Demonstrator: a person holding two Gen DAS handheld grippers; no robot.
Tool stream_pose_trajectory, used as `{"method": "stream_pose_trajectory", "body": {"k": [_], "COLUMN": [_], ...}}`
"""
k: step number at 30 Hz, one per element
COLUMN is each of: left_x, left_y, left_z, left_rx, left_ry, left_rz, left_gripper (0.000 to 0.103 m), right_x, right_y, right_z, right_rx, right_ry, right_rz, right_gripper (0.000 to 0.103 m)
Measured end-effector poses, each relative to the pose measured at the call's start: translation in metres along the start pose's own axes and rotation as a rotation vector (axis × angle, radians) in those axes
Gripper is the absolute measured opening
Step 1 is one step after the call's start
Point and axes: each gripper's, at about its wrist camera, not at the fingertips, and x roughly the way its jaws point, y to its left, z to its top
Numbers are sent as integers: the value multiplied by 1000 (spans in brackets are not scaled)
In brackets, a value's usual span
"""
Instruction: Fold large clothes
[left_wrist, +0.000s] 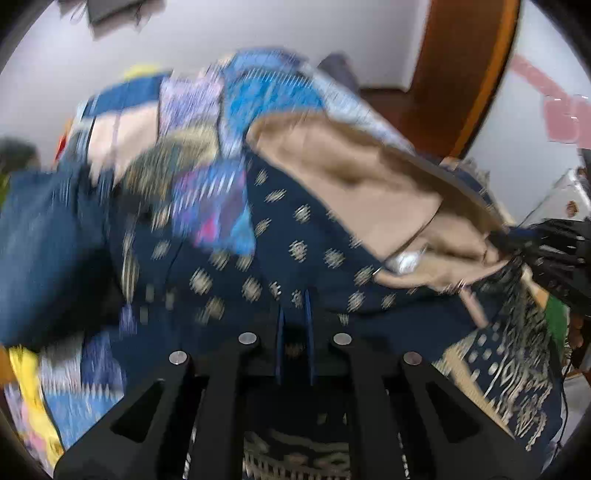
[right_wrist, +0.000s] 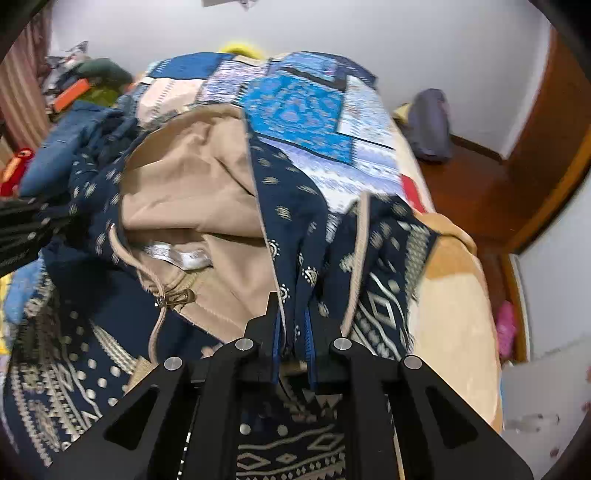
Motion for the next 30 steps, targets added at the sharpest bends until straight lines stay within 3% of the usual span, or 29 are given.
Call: {"method": "stream_pose_trajectory", "body": {"k": [2, 4, 7, 8, 9, 13, 20, 30], "left_x": [0, -5, -25, -32, -38, -47, -25, 40], "left_y": [5, 8, 12, 14, 15, 20, 28, 42], "left_z": [-7, -10, -7, -5, -3, 10, 44, 77], "left_rx": [-19, -24, -28, -33, -41, -60, -96, -129], "left_ry": [35, 39, -22, -55, -92, -154, -157, -92], "left_rz": [-10, -6, 53, 82, 107, 105, 32, 3], "left_gripper": [9, 16, 44, 61, 70, 70, 71, 70], "right_x": [-4, -12, -27, -33, -39, -51, -13, 59], "right_y": [4, 5, 2, 0, -1, -7, -3, -3], "right_z": [0, 5, 13, 18, 18, 33, 70, 92], "right_rx": [-12, -14, 8, 25, 38, 87, 84, 81], "right_ry": [6, -1, -51, -72, -90, -166, -82, 50], "right_rz": [-34, -43, -33, -29, -26, 9, 92, 114], "right_gripper": [14, 18, 36, 53, 64, 68, 68, 68]}}
